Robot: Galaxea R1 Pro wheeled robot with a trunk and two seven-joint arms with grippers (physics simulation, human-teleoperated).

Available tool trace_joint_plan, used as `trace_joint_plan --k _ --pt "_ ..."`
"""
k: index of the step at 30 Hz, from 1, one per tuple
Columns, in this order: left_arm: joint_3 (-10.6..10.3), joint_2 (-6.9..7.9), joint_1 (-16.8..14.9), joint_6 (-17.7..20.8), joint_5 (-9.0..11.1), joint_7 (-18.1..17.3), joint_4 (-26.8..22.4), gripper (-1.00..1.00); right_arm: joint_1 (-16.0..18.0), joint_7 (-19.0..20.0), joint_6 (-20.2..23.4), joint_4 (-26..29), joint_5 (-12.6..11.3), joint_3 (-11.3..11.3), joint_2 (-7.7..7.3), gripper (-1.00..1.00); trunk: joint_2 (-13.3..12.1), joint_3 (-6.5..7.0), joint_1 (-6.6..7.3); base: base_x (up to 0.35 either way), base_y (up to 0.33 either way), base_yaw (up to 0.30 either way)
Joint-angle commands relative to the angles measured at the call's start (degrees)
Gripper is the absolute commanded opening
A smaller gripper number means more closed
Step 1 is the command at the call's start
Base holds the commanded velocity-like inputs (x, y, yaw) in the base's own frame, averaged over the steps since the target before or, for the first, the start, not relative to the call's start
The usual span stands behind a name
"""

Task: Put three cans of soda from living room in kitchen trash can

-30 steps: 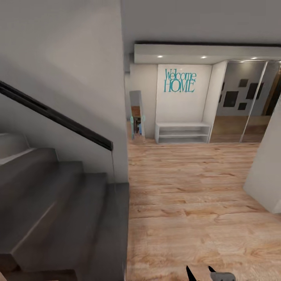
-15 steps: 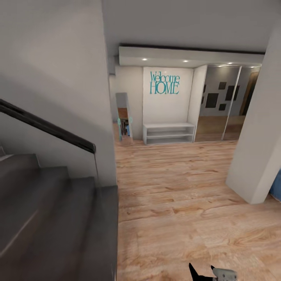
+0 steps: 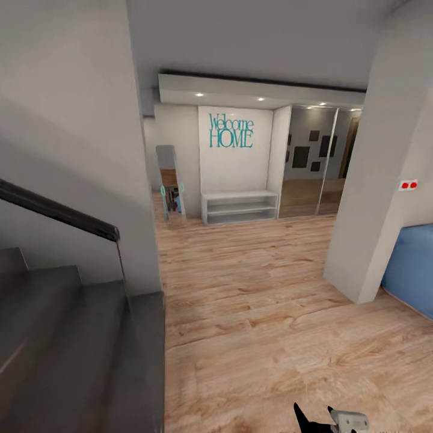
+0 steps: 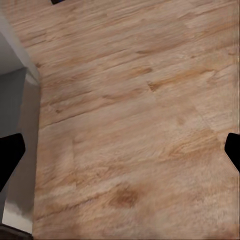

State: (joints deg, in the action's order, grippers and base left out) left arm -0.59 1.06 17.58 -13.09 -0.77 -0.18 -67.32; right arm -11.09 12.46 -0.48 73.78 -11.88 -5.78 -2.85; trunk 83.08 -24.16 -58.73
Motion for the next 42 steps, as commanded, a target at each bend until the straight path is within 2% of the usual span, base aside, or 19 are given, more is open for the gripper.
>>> trace_joint_plan --k 1,4,9,15,24,42 --pt "0.01 0.00 0.00 0.00 -0.01 0.00 0.00 1.00 0.00 0.00 0.01 0.01 0.00 -0.02 -0.01 1.00 0.00 0.05 0.00 0.000 0.000 -0.232" --pt "0.00 0.00 0.00 -0.01 0.00 0.00 0.00 1.00 0.01 0.01 0.02 0.03 0.01 -0.31 -0.09 1.00 0.00 0.19 0.00 0.000 0.000 -0.233" --pt "-0.01 0.02 0.00 -0.01 0.03 -0.01 0.00 1.00 0.01 0.30 0.09 0.06 -0.04 -2.62 -0.06 1.00 0.00 0.42 0.00 0.000 0.000 -0.233" --pt "-0.01 0.06 0.00 -0.01 0.03 -0.01 0.00 1.00 0.01 0.55 -0.08 0.08 -0.04 -3.82 -0.02 1.00 0.00 0.69 0.00 0.000 0.000 -0.233" --pt "0.00 0.09 0.00 -0.01 -0.02 -0.02 0.03 1.00 0.02 0.34 -0.44 -0.14 0.54 -3.33 0.62 1.00 0.00 0.79 0.00 0.000 0.000 -0.157" --pt "0.00 0.07 0.00 -0.01 -0.03 0.00 0.08 1.00 0.02 0.96 -0.32 -0.61 -0.08 -3.78 0.06 1.00 0.00 -0.01 0.00 0.000 0.000 -0.185"
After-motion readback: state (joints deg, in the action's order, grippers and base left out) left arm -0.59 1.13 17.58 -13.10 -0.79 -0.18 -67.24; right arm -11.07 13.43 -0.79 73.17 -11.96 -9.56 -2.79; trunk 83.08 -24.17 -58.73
